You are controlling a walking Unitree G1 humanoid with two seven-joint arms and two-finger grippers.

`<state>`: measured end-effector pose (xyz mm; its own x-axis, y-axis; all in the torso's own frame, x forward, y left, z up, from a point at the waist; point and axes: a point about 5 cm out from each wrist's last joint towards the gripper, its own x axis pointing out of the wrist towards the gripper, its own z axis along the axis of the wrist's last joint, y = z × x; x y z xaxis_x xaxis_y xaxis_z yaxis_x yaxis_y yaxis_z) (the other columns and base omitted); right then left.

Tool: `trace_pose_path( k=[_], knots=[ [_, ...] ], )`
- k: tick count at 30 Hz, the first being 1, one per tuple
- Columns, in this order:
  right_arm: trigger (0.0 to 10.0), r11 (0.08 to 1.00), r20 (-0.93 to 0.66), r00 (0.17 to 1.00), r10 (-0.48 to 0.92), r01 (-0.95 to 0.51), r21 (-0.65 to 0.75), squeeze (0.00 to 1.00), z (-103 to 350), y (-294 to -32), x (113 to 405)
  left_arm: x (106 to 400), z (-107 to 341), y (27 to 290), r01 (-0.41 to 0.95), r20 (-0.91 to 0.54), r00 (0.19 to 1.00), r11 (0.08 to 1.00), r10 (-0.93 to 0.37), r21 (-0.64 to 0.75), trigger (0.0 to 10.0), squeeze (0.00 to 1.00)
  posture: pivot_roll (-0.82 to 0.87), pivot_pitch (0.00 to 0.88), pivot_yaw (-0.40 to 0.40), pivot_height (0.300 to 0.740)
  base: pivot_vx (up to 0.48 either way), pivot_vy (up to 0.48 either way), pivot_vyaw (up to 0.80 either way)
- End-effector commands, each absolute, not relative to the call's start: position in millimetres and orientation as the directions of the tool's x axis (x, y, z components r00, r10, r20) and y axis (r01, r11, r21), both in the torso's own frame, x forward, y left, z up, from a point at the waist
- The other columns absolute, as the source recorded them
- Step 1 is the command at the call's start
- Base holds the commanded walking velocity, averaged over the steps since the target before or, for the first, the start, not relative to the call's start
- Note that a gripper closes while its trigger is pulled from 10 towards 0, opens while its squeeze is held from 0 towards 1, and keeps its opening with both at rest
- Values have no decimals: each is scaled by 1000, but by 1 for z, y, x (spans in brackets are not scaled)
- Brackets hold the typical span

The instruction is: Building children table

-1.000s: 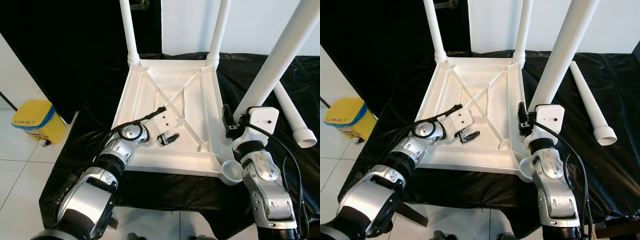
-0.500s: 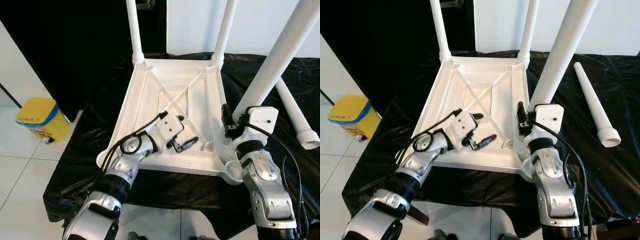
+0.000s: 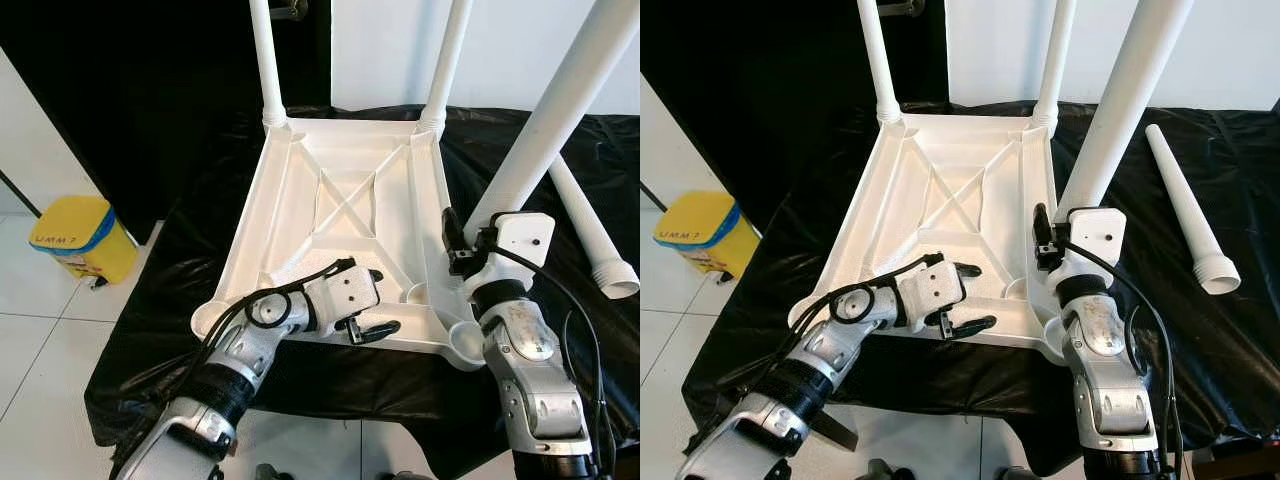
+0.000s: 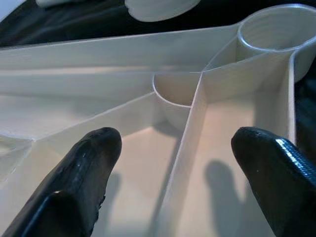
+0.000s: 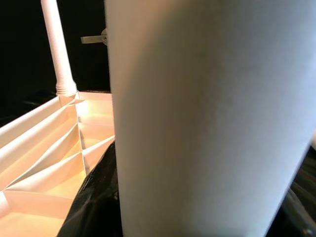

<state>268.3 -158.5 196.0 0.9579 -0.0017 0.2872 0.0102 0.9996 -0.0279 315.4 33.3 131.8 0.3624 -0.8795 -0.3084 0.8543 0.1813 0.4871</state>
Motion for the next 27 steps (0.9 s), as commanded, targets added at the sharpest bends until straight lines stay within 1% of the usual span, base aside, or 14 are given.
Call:
trace_pose_path(
  k=[1, 2, 3, 4, 5, 6, 9, 11, 13, 15, 18, 20, 27],
  knots=[
    [10000, 1000, 305, 952, -1, 9, -24, 0, 199, -157, 268, 321, 117, 44, 811, -326, 491, 288, -808, 509, 10000, 0, -210, 92, 33, 740, 0, 0, 0],
    [10000, 1000, 306, 952, -3, 10, -23, 0, 199, -157, 268, 327, 120, 45, 790, -317, 531, 324, -785, 521, 10000, 0, -212, 92, 33, 740, 0, 0, 0],
    [10000, 1000, 306, 952, -3, 10, -23, 0, 199, -157, 268, 327, 120, 45, 790, -317, 531, 324, -785, 521, 10000, 0, -212, 92, 33, 740, 0, 0, 0],
    [10000, 1000, 306, 952, -6, 13, -21, 0, 199, -157, 269, 339, 127, 49, 736, -303, 611, 384, -731, 558, 10000, 0, -214, 90, 33, 740, 0, 0, 0],
    [10000, 1000, 306, 952, -6, 13, -21, 0, 199, -157, 269, 339, 127, 49, 736, -303, 611, 384, -731, 558, 10000, 0, -214, 90, 33, 740, 0, 0, 0],
    [10000, 1000, 307, 952, -7, 14, -20, 0, 199, -157, 269, 344, 131, 51, 714, -296, 639, 405, -710, 572, 10000, 0, -213, 91, 32, 740, 0, 0, 0],
    [10000, 1000, 307, 952, -7, 14, -20, 0, 199, -157, 269, 347, 133, 53, 697, -290, 659, 418, -694, 583, 10000, 0, -213, 90, 32, 740, 0, 0, 0],
    [10000, 1000, 306, 952, -5, 12, -21, 0, 199, -157, 270, 355, 139, 59, 659, -279, 695, 433, -662, 615, 10000, 0, -213, 89, 31, 740, 0, 0, 0],
    [10000, 1000, 306, 952, -4, 11, -21, 0, 199, -157, 270, 358, 141, 60, 647, -276, 706, 435, -653, 627, 10000, 0, -213, 89, 31, 740, 0, 0, 0],
    [10000, 1000, 302, 953, 0, 8, -24, 0, 198, -157, 270, 366, 148, 67, 607, -256, 742, 457, -620, 650, 10000, 0, -212, 89, 29, 740, 0, 0, 0],
    [10000, 1000, 301, 954, 2, 6, -25, 0, 198, -157, 270, 370, 152, 70, 593, -249, 753, 464, -609, 658, 10000, 0, -213, 88, 29, 740, 0, 0, 0],
    [10000, 1000, 299, 954, 5, 3, -24, 0, 198, -156, 271, 375, 158, 75, 560, -231, 779, 481, -583, 674, 10000, 0, -215, 87, 29, 740, 0, 0, 0],
    [10000, 1000, 296, 955, 6, 0, -20, 0, 197, -155, 271, 379, 160, 75, 542, -224, 790, 481, -570, 689, 10000, 0, -215, 88, 27, 740, 0, 0, 0]
  ],
)
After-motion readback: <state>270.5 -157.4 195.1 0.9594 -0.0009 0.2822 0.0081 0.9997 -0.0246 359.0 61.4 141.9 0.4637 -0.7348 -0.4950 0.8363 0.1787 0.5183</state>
